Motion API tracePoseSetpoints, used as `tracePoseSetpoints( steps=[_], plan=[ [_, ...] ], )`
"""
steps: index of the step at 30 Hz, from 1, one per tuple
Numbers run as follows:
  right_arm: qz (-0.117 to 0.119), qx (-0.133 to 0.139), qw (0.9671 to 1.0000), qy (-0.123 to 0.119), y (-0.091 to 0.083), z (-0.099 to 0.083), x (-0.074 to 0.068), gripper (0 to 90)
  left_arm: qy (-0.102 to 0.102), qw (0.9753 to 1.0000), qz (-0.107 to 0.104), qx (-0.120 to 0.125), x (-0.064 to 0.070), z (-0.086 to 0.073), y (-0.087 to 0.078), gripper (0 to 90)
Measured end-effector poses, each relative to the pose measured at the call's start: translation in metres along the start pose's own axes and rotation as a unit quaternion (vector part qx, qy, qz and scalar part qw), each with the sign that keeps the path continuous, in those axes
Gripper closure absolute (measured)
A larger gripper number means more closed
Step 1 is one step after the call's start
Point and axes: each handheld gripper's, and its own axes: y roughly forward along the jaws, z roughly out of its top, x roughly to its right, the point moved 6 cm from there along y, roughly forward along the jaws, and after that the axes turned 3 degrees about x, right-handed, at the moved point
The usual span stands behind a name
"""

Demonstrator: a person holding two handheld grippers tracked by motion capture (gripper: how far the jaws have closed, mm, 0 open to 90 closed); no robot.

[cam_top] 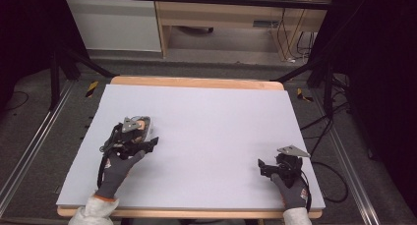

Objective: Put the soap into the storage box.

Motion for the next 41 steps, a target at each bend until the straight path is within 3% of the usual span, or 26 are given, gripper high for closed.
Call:
tracePoseSetpoints(
  steps=[4, 10, 21, 32, 41],
  plan=[
    [-0.001, 0.003, 1.0, -0.003, 0.0, 0.0, 0.002, 5.2, 0.006, 0.9999, -0.008, 0.002, 0.005, -0.01, -0.005, 32.0],
    [-0.001, 0.0, 1.0, 0.002, -0.001, -0.001, 0.001, 5.2, 0.014, 0.9999, -0.001, -0.001, 0.005, -0.025, -0.013, 31.6],
    [-0.003, 0.001, 1.0, -0.001, -0.002, -0.002, 0.002, 5.2, 0.007, 0.9999, 0.001, -0.009, 0.0, -0.048, -0.027, 31.7],
    [-0.005, -0.001, 1.0, 0.003, -0.001, -0.003, 0.004, 5.2, -0.009, 0.9996, 0.023, -0.013, -0.021, -0.068, -0.041, 29.9],
    [-0.015, -0.004, 0.9999, 0.005, -0.001, -0.005, 0.012, 5.2, -0.017, 0.9986, 0.044, -0.022, -0.038, -0.078, -0.04, 27.3]
  ],
)
